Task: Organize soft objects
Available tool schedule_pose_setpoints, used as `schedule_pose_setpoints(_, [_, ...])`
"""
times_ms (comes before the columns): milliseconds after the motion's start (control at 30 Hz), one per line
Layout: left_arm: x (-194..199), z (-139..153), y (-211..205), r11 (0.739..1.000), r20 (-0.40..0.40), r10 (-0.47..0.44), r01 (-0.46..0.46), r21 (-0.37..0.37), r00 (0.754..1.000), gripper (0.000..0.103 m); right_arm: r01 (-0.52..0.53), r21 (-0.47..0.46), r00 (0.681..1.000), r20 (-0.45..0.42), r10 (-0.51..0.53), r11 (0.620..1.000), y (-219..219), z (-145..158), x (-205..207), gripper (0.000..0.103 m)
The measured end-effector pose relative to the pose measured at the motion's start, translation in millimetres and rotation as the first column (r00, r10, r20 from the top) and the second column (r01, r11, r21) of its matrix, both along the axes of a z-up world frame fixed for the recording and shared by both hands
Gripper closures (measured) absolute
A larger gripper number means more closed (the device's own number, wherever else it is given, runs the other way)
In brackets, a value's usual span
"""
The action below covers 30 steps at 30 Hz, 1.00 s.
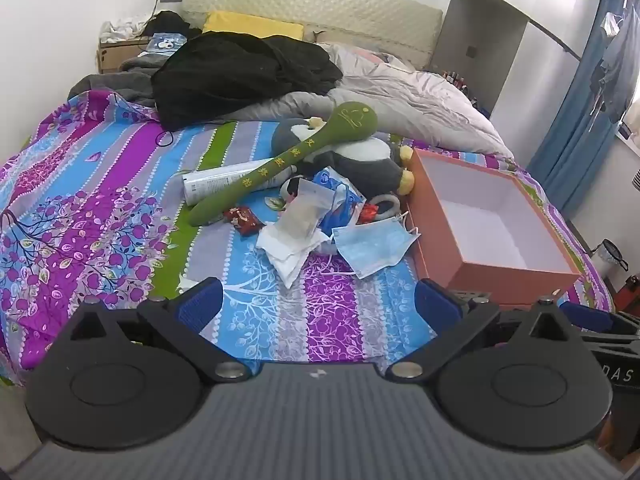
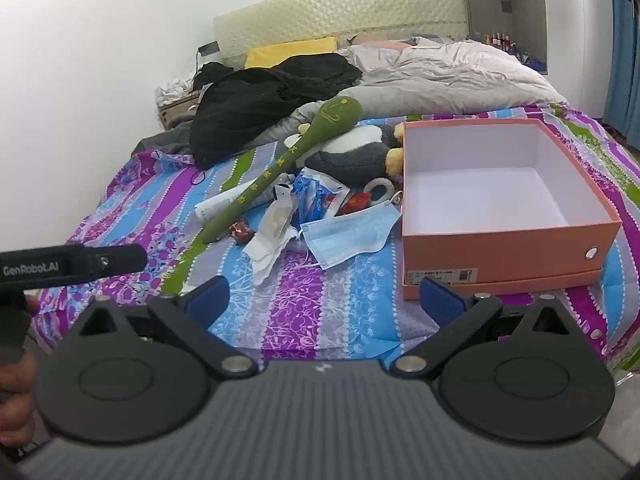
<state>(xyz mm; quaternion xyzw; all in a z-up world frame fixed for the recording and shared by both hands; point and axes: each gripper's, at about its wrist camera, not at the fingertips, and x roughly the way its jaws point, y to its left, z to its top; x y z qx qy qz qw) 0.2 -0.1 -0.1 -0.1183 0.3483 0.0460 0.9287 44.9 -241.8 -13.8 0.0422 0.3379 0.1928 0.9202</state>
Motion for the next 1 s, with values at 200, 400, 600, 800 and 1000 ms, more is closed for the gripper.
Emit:
schedule_pose_setpoints(200, [0, 0, 0, 1.000, 0.002, 0.001, -0.001, 0.010, 1.000, 0.000, 0.006, -0.004, 1.000, -0.026, -0.006, 1.000, 1, -1, 0, 0.000])
schedule_pose_setpoints(400, [0, 0, 2, 1.000, 0.005, -0.002, 0.002, 0.002, 1.000, 0.000, 0.009, -0.011, 0.999, -0.034, -0.009, 1.000, 5, -2, 1, 0.000])
schedule_pose_setpoints(600, [4, -6, -2, 1.000, -0.002, 0.001, -0.001, -0.007, 1.000, 0.000, 0.013, -0.030, 1.000, -0.011, -0.013, 0.999, 4, -2, -5, 0.000])
schedule_pose_setpoints(800, [2, -6, 2, 1.000, -0.005, -0.017, 0.017, -0.006, 1.000, 0.000, 0.019, -0.039, 1.000, 0.004, -0.019, 0.999, 3, 0, -7, 0.000])
schedule_pose_setpoints(1000, [0, -7, -1, 1.000, -0.003, -0.018, 0.018, 0.002, 1.000, 0.000, 0.019, -0.042, 1.000, 0.001, -0.019, 0.999, 4, -1, -8, 0.000])
